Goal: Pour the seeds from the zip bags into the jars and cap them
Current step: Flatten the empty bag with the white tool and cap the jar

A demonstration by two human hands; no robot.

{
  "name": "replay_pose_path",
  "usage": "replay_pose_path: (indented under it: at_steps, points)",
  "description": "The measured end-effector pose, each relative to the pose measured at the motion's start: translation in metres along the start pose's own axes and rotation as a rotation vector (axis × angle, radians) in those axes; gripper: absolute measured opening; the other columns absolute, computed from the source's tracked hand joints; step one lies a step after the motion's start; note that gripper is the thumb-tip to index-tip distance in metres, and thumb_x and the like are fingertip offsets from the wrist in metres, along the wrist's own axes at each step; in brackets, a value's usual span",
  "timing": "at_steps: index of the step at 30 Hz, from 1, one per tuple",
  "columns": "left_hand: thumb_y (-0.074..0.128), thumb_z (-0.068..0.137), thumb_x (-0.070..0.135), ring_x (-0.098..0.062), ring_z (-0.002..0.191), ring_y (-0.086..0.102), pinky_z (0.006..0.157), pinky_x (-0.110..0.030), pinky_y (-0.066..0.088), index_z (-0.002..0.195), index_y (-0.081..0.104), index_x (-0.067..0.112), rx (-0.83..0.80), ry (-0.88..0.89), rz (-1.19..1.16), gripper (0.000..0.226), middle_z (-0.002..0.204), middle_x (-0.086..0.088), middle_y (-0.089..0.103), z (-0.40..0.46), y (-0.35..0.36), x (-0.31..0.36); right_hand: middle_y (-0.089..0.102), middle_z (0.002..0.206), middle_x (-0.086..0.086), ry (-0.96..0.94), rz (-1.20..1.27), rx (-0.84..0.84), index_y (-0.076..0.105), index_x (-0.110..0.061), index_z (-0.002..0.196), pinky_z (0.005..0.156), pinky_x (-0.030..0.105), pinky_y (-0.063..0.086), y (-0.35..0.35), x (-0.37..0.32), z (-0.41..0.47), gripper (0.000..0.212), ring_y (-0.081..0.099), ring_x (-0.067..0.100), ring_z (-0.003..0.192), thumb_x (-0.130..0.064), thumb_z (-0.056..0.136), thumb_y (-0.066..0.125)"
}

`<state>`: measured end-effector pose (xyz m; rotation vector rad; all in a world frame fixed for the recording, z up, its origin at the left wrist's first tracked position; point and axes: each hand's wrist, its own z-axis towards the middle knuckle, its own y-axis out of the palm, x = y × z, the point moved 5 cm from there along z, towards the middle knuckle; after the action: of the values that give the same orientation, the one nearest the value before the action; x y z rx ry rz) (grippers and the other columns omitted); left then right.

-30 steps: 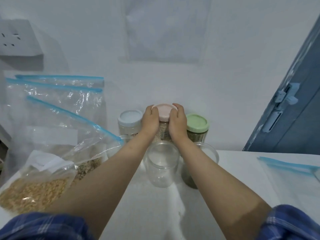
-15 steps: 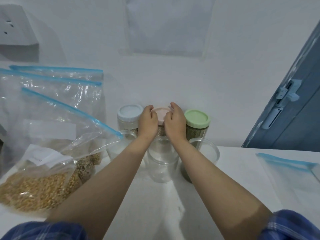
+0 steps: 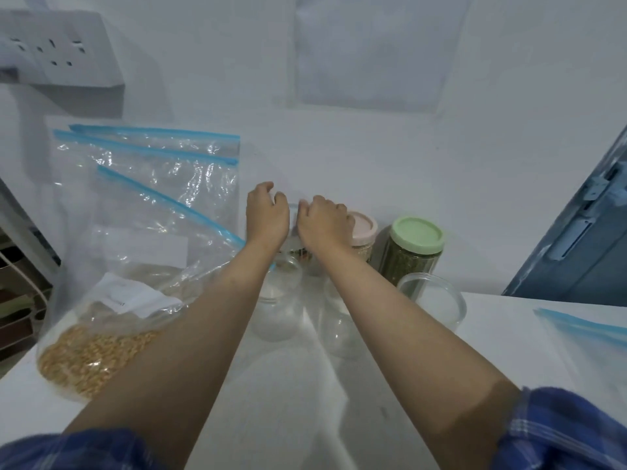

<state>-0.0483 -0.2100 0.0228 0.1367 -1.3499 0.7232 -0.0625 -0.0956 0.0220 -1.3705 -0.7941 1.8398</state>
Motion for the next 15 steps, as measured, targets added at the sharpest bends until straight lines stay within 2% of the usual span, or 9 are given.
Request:
replay_pose_path:
  at_steps: [3,6,8,12,15]
  points:
    - [0.037,0.104,0.023,-0.025,0.136,0.042,0.108,-0.03,0.032,0.147,0.039,0.008,-0.106,-0.12,0.071,0.046,0.151,-0.011,0.042,0.004,0.001,-0.017,0.062,0.126,0.01,0.057,-0.271,-0.084,0.057,-0.007,0.127,0.114,0.057,0.016,0.016,-0.004,0.001,0.061,0.033,0.031,0.135,-0.046,0.105,0.016]
    - [0.034,0.105,0.022,-0.029,0.131,0.047,0.1,-0.029,0.036,0.148,0.035,0.011,-0.171,-0.153,0.087,0.045,0.146,-0.013,0.047,-0.001,0.003,-0.029,0.06,0.13,0.01,0.071,-0.358,-0.077,0.054,-0.007,0.132,0.117,0.059,0.002,0.022,-0.007,0.002,0.06,0.029,0.033,0.14,-0.043,0.105,0.015]
    - [0.032,0.105,0.018,-0.029,0.126,0.05,0.097,-0.03,0.038,0.148,0.035,0.012,-0.16,-0.137,0.087,0.044,0.142,-0.014,0.05,-0.004,0.003,-0.031,0.062,0.128,0.009,0.052,-0.37,-0.052,0.055,-0.006,0.13,0.117,0.06,0.0,0.02,-0.01,0.0,0.054,0.032,0.033,0.139,-0.038,0.106,0.018]
    - [0.031,0.102,0.01,-0.03,0.125,0.051,0.101,-0.033,0.04,0.148,0.037,0.012,-0.086,-0.105,0.093,0.046,0.142,-0.014,0.051,-0.004,-0.001,-0.024,0.066,0.113,0.006,-0.044,-0.342,0.058,0.061,-0.008,0.117,0.118,0.061,0.003,0.013,-0.016,-0.007,0.041,0.045,0.032,0.128,-0.024,0.103,0.026]
    - [0.032,0.102,0.01,-0.028,0.126,0.051,0.1,-0.032,0.038,0.147,0.038,0.013,-0.041,-0.048,0.098,0.046,0.143,-0.011,0.051,-0.005,-0.009,-0.005,0.07,0.105,0.008,-0.003,-0.194,0.175,0.059,-0.009,0.119,0.118,0.058,0.007,0.001,-0.017,-0.009,0.044,0.046,0.032,0.125,-0.033,0.103,0.025]
